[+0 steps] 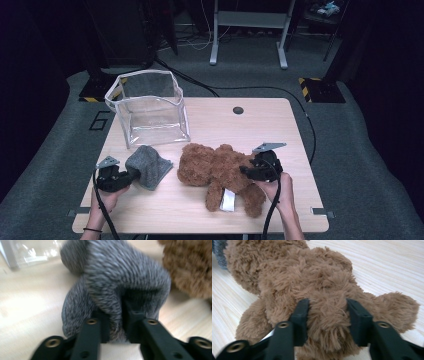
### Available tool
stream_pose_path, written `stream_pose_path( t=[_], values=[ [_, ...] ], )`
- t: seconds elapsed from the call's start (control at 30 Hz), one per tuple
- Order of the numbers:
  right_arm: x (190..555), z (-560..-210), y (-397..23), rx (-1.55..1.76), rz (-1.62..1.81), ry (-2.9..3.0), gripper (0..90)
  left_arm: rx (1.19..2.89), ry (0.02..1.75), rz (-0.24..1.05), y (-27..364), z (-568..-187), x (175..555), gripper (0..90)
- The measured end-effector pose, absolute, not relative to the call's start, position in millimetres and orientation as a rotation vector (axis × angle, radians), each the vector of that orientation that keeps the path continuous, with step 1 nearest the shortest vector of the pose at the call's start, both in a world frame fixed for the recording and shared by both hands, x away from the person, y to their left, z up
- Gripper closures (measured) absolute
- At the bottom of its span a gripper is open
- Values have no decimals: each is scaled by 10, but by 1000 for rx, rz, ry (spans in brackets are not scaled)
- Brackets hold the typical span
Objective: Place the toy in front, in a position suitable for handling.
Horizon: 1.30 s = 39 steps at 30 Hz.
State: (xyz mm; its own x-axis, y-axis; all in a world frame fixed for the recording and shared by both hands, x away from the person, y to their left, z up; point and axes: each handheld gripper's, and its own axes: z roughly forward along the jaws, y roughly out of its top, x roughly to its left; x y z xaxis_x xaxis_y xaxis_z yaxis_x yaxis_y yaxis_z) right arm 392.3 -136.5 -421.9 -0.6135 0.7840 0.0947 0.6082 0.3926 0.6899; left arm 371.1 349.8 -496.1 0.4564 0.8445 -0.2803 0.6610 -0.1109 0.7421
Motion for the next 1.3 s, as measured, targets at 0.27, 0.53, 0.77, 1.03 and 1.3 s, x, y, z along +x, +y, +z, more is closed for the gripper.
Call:
stream_pose_path(
  t=[0.27, 0.53, 0.77, 1.03, 1.3],
  values=[
    [3912, -4261, -1356, 1238, 1037, 2369, 815, 1946, 1315, 310, 3390, -5178, 3561, 267],
    [3900, -4219, -1426, 1266, 1036, 2308, 832, 1942, 1302, 399, 3400, -5241, 3417, 146],
    [3871, -4204, -1567, 1301, 1025, 2262, 834, 1972, 1338, 460, 3397, -5236, 3325, 114],
    [3869, -4203, -1613, 1303, 1021, 2256, 832, 2130, 1378, 518, 3463, -5129, 3219, 112],
    [3877, -4196, -1605, 1318, 1025, 2245, 832, 2086, 1406, 501, 3601, -5143, 3113, 112]
  ],
)
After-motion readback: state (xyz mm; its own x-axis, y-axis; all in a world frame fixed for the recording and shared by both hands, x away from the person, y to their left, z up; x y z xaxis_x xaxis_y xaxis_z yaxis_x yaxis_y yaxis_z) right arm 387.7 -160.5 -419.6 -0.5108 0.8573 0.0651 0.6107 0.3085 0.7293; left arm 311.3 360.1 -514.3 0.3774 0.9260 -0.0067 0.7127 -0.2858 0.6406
